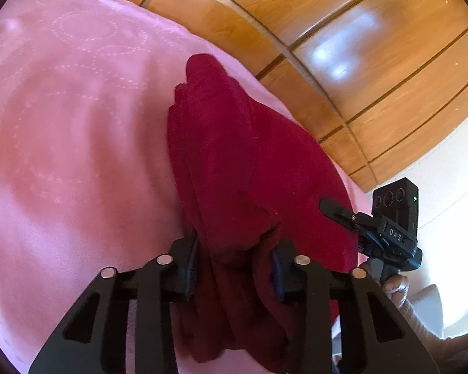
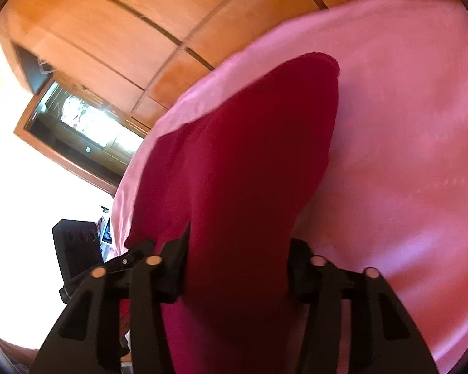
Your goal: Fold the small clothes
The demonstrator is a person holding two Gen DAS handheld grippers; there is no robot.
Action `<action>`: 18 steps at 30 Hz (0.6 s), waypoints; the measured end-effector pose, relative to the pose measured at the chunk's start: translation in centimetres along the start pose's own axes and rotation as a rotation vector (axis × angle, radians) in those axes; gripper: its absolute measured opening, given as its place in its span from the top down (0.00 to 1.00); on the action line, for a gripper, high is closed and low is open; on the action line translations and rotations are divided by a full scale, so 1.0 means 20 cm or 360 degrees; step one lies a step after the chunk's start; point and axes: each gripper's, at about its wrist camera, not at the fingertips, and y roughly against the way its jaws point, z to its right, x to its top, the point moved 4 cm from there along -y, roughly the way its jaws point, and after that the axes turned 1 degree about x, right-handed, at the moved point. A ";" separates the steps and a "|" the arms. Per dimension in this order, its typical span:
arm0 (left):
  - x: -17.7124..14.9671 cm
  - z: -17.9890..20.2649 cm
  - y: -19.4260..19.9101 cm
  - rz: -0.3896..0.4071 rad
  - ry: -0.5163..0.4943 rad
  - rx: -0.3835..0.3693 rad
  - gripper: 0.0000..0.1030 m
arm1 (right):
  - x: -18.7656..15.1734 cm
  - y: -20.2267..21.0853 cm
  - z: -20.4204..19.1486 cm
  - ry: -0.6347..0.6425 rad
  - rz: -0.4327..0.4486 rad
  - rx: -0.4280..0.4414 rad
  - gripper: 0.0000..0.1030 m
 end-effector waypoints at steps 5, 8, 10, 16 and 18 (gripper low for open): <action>0.02 0.24 0.01 0.0000 -0.0132 -0.0138 0.69 | -0.02 0.21 -0.10 0.0071 0.0128 0.0003 0.59; 0.03 0.44 -0.07 -0.0040 -0.0236 -0.0222 0.69 | -0.02 0.45 -0.09 0.0102 0.0265 -0.0067 0.59; 0.04 0.60 -0.18 -0.0091 -0.0306 -0.0291 0.69 | -0.02 0.63 -0.03 0.0096 0.0362 -0.0159 0.59; 0.00 1.16 -0.58 -0.0278 -0.0621 -0.0423 0.69 | -0.07 1.15 0.26 -0.0039 0.0607 -0.0464 0.59; -0.03 1.30 -0.74 -0.0354 -0.0702 -0.0425 0.69 | -0.10 1.25 0.38 -0.0081 0.0639 -0.0594 0.59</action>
